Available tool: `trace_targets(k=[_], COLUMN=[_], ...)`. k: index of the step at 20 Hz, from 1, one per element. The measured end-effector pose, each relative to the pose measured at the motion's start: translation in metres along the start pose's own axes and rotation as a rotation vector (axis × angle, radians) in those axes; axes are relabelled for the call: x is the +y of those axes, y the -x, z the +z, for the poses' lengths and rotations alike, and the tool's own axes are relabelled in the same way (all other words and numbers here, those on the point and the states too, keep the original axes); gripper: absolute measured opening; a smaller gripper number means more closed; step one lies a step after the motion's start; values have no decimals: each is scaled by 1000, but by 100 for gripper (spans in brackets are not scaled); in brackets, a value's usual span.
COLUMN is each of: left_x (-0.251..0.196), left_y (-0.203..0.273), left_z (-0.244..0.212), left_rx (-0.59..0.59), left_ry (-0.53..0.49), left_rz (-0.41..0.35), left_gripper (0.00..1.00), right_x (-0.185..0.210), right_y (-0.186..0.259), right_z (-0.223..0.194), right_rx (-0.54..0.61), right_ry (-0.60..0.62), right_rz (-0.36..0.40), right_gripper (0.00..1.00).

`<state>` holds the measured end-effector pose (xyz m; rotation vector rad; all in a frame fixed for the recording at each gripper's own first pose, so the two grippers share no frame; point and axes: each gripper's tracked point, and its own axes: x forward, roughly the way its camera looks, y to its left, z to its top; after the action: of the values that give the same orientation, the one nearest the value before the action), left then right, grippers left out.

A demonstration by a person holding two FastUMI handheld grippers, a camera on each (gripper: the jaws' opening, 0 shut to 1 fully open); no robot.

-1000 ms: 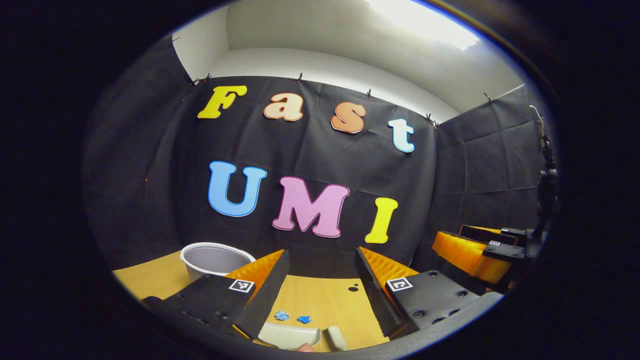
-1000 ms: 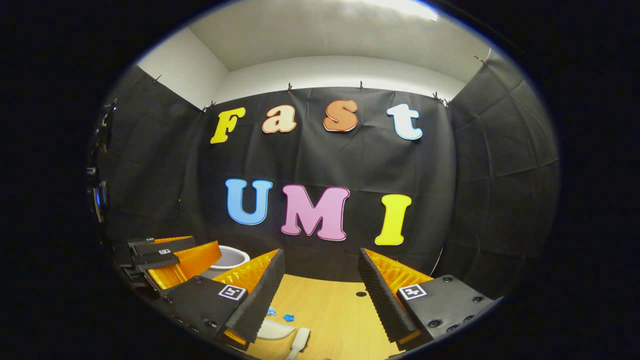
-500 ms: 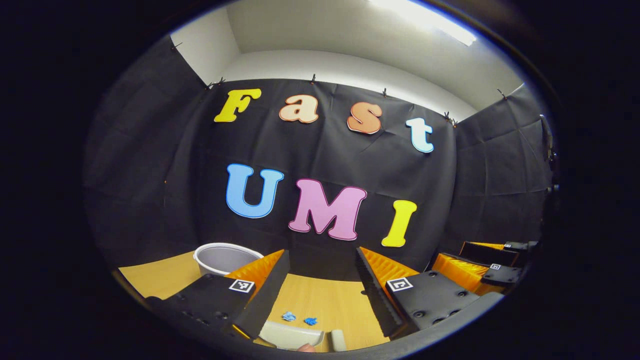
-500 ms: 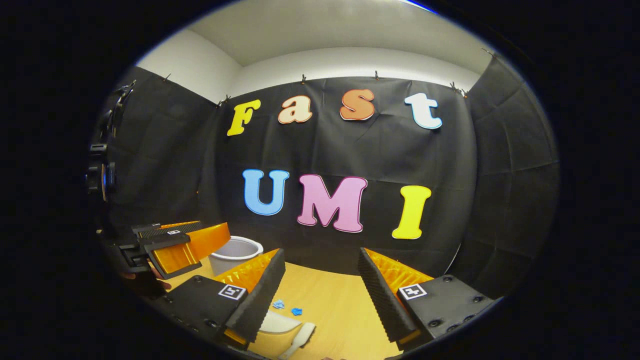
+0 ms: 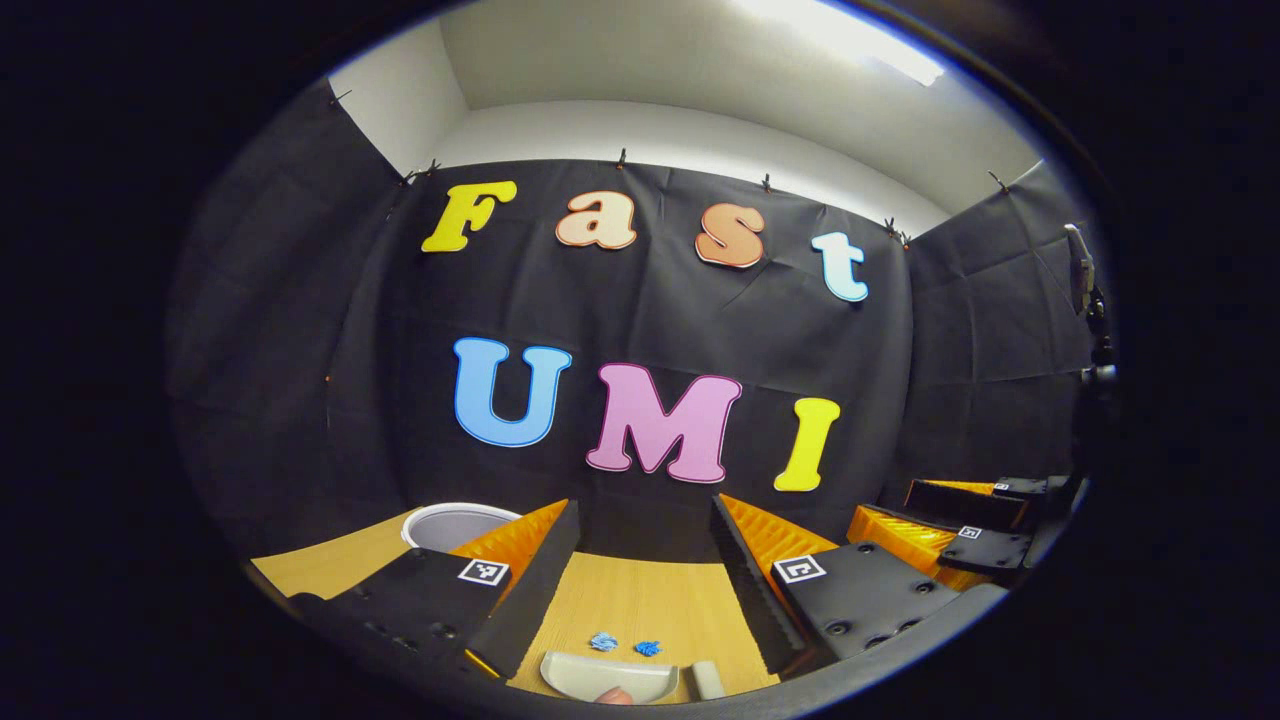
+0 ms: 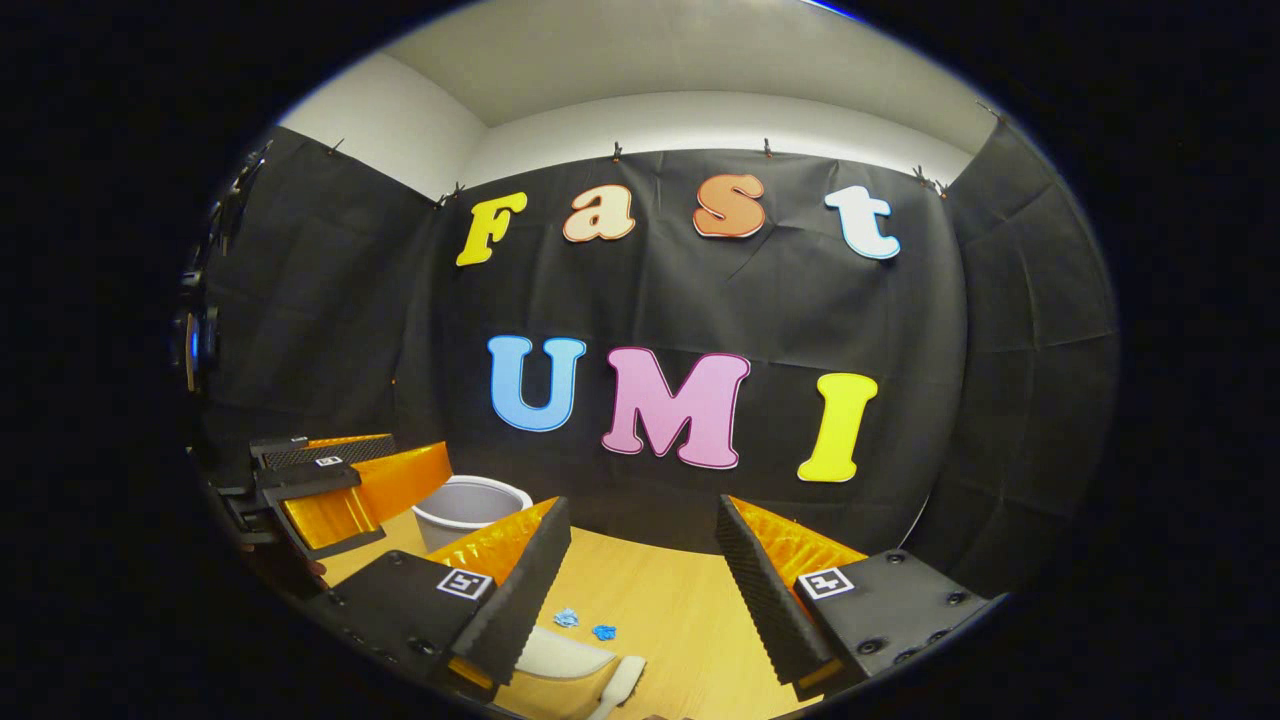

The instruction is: Pick up the small broom and dustpan from the desktop, sweep the trash into the dustpan with the broom, and then empty the trash into the garbage bin.

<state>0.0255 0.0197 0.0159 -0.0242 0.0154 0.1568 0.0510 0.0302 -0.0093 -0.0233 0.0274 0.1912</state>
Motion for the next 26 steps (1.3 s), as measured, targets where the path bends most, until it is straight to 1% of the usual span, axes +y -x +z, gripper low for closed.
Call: trace_targets(k=[4, 9, 12, 14, 17, 19, 20, 21, 22, 26], left_x=[20, 23, 18, 17, 23, 22, 23, 22, 21, 20], left_y=[2, 7, 8, 12, 19, 22, 22, 22, 22, 18], left_z=[0, 0, -6, -13, -20, -27, -29, -35, -40, -64], left_rx=[6, -1, 15, 48, 62, 75, 85, 102, 124, 201], left_ry=[0, -6, -13, -20, -49, -75, -86, -95, -100, -104], left_rz=[4, 0, -20, -29, -21, -25, -29, -35, -42, -64], left_gripper=[78, 78, 78, 78, 78, 78, 78, 78, 78, 78], right_x=[7, 12, 9, 7, 6, 7, 6, 6, 6, 3], right_y=[-1, 5, 10, 14, 20, 19, 17, 16, 15, 10], right_z=[-7, -6, -6, -4, -5, -13, -19, -24, -28, -47], right_rx=[8, 19, 20, 21, 13, 31, 44, 60, 73, 115], right_ry=[11, -7, -3, 11, 24, 27, 24, 17, 8, -13], right_rz=[-12, -24, -38, -53, -66, -68, -70, -71, -76, -96], right_gripper=[95, 95, 95, 95, 95, 95, 92, 92, 95, 95])
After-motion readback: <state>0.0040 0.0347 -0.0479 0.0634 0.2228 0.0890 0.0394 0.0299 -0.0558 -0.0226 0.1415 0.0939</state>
